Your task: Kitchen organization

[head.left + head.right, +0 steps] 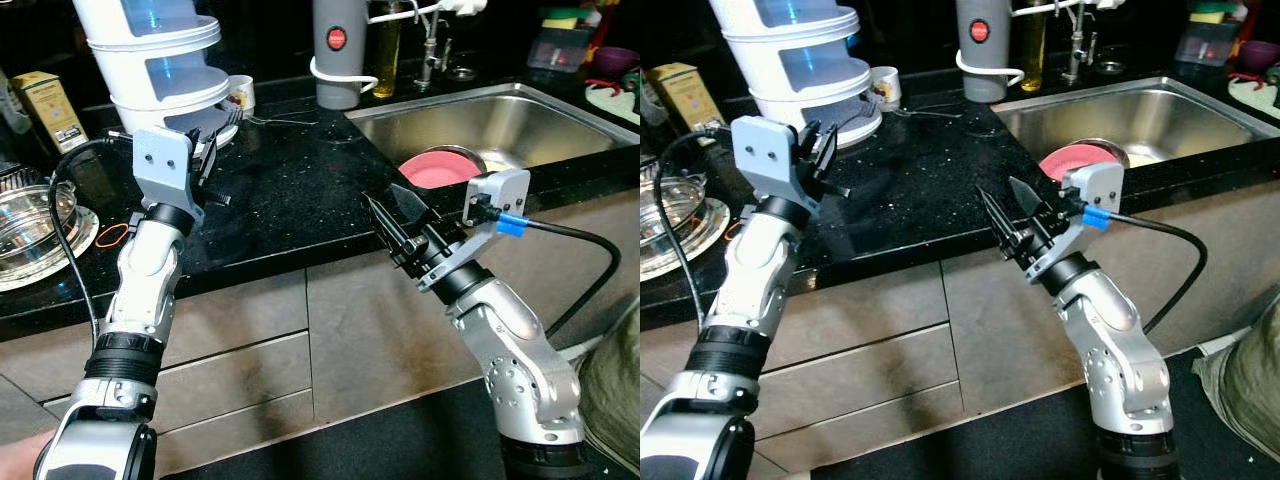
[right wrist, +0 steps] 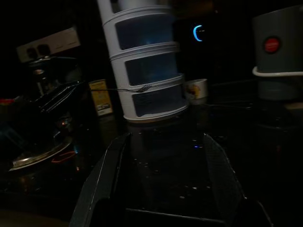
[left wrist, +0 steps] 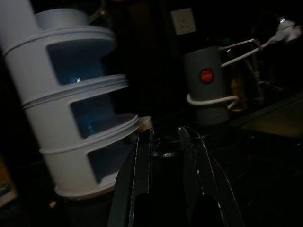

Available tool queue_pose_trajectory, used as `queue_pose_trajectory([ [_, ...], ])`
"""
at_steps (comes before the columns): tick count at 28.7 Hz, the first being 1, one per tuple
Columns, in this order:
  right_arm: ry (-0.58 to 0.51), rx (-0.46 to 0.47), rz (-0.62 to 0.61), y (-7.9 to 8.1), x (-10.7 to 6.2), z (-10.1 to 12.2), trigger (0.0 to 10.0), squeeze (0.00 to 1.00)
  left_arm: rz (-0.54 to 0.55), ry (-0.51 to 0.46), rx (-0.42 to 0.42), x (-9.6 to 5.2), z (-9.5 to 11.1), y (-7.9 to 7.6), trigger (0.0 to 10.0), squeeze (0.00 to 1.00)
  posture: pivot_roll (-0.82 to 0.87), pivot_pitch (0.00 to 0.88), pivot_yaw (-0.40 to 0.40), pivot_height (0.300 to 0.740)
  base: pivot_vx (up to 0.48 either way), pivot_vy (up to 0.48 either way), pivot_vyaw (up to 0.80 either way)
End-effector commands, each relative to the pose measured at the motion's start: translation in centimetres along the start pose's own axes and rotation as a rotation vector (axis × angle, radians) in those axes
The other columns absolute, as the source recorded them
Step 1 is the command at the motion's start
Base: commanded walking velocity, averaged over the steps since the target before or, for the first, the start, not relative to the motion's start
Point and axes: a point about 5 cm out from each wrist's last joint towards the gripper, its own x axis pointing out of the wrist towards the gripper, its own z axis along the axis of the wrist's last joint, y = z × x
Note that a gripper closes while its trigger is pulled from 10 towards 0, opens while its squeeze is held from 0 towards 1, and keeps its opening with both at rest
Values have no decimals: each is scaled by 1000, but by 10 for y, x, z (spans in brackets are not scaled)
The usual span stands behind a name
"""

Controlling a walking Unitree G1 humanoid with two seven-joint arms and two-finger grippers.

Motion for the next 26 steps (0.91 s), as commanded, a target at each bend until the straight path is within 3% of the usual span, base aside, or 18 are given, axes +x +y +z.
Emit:
queue_pose_trajectory([
  [1, 16, -10, 13, 1, 2, -4, 10000, 0, 15, 18, 9, -3, -1, 4, 10000, 0, -134, 0, 52, 740, 0, -398, 0],
  [17, 40, -60, 99, 11, 0, -9, 10000, 0, 4, 54, -1, -8, -2, -3, 10000, 0, -142, 0, 47, 740, 0, -410, 0],
  [26, 44, -79, 124, 14, 1, -8, 10000, 0, 9, 59, -4, -8, -1, -4, 10000, 0, -141, 0, 44, 740, 0, -421, 754],
])
